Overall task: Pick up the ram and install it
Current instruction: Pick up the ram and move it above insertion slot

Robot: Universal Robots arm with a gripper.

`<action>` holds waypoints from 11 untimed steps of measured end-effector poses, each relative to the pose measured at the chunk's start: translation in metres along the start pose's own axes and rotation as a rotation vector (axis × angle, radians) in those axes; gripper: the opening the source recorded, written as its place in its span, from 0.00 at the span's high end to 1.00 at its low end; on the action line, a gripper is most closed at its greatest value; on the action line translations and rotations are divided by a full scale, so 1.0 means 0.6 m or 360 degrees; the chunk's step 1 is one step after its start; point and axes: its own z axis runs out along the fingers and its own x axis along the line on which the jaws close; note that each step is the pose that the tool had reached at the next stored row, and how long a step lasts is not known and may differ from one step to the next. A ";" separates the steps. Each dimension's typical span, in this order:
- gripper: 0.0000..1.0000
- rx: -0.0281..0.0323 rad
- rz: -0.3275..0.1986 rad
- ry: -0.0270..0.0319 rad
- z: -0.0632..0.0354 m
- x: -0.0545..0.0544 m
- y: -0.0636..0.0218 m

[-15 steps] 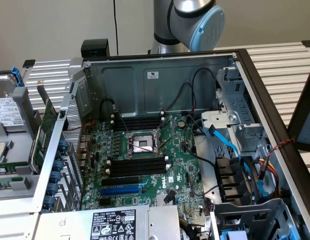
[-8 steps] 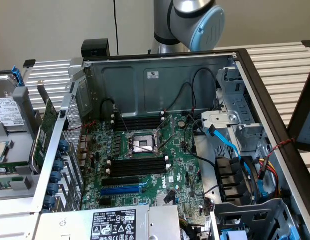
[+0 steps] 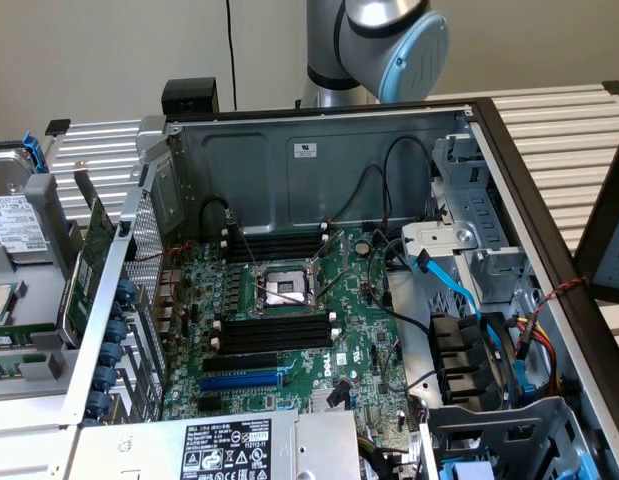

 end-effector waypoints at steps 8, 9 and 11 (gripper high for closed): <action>0.64 0.00000 0.0004 0.00004 0.024 0.001 0.000; 0.64 0.00000 0.0006 0.00003 0.027 0.001 0.000; 0.64 0.00002 0.0011 0.00002 0.033 0.001 0.000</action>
